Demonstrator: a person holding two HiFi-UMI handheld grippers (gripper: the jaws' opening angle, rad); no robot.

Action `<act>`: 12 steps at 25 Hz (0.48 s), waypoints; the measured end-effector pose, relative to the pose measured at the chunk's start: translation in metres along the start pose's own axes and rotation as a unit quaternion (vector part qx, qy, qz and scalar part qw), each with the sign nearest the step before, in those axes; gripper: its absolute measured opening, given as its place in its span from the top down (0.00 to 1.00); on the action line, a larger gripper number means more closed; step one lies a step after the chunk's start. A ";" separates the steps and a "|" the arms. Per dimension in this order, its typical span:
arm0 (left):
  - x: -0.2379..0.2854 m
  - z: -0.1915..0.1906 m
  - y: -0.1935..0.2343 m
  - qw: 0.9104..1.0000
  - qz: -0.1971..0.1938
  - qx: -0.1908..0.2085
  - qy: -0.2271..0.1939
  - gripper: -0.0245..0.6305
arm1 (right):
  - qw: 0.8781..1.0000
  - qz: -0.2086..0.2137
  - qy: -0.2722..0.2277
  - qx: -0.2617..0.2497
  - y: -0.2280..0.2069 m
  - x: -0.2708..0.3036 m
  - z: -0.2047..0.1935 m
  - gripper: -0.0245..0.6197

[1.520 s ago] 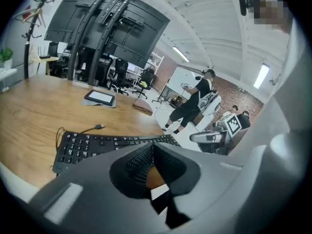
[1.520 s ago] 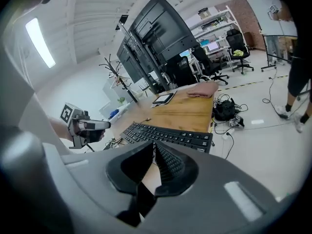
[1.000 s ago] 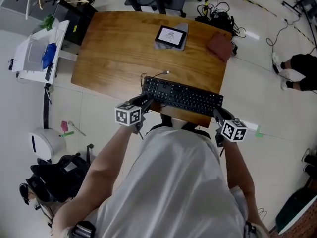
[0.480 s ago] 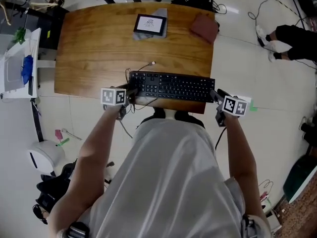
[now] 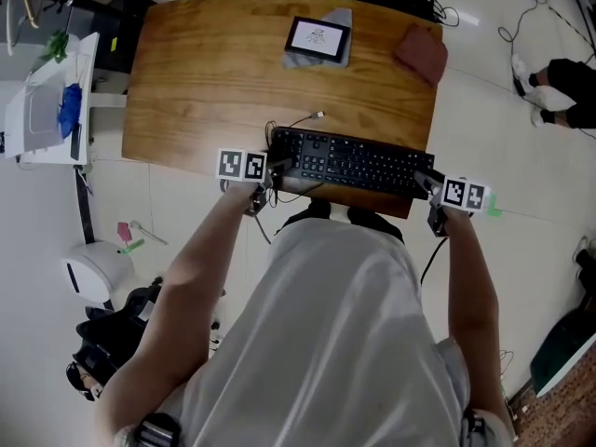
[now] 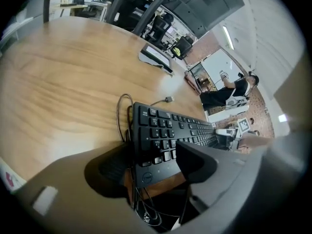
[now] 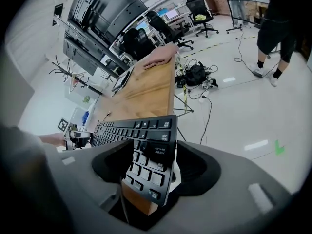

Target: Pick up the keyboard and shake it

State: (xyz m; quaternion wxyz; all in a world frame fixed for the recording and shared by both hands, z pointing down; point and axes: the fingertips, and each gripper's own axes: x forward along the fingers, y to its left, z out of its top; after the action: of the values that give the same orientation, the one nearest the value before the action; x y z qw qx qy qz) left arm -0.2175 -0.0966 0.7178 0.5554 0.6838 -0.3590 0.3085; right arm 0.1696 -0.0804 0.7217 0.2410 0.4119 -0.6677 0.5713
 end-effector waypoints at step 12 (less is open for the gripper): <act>0.001 -0.007 -0.003 0.999 0.024 -0.006 0.046 0.52 | 0.999 0.013 0.041 0.018 0.004 0.011 -0.002 0.51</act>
State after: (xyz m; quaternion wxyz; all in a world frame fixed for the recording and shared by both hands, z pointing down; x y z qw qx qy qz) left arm -0.2144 -0.0897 0.7187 0.5679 0.6564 -0.3512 0.3511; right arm 0.1598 -0.0814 0.7287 0.2527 0.3837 -0.6523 0.6029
